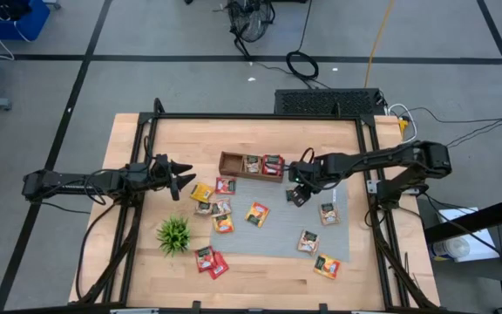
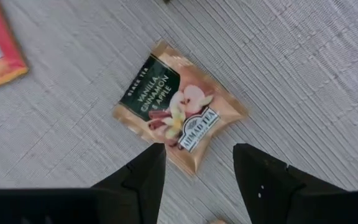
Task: Pick & Place Tea
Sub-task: Put the gold tea bag into the middle section of the wooden organizer
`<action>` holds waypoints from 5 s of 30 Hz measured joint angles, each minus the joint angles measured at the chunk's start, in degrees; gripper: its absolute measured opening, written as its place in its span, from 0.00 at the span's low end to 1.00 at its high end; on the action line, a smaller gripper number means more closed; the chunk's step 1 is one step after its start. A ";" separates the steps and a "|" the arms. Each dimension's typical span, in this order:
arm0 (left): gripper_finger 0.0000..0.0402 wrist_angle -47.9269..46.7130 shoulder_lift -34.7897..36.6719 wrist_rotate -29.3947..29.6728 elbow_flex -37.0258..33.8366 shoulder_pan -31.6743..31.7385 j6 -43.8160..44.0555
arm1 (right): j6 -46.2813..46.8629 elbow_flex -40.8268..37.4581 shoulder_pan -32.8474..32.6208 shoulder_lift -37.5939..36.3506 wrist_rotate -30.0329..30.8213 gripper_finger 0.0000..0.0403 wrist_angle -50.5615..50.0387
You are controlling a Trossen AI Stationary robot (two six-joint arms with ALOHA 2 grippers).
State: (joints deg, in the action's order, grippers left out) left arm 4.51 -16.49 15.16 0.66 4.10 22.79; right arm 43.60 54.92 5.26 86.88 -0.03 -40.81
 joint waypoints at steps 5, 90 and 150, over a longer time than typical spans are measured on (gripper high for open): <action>0.53 0.02 0.00 0.00 0.00 0.00 0.00 | 0.78 -1.03 0.31 1.42 0.07 0.42 1.42; 0.53 0.02 0.00 0.00 0.01 0.00 0.00 | -44.64 42.83 -2.94 17.13 5.36 0.00 -25.92; 0.53 0.02 0.00 0.00 -0.01 0.00 0.00 | -66.33 42.60 2.14 34.04 30.01 0.00 -0.73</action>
State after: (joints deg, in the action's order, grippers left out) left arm 4.54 -16.49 15.16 0.64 4.10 22.79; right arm -22.73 97.52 7.40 120.92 29.98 -41.54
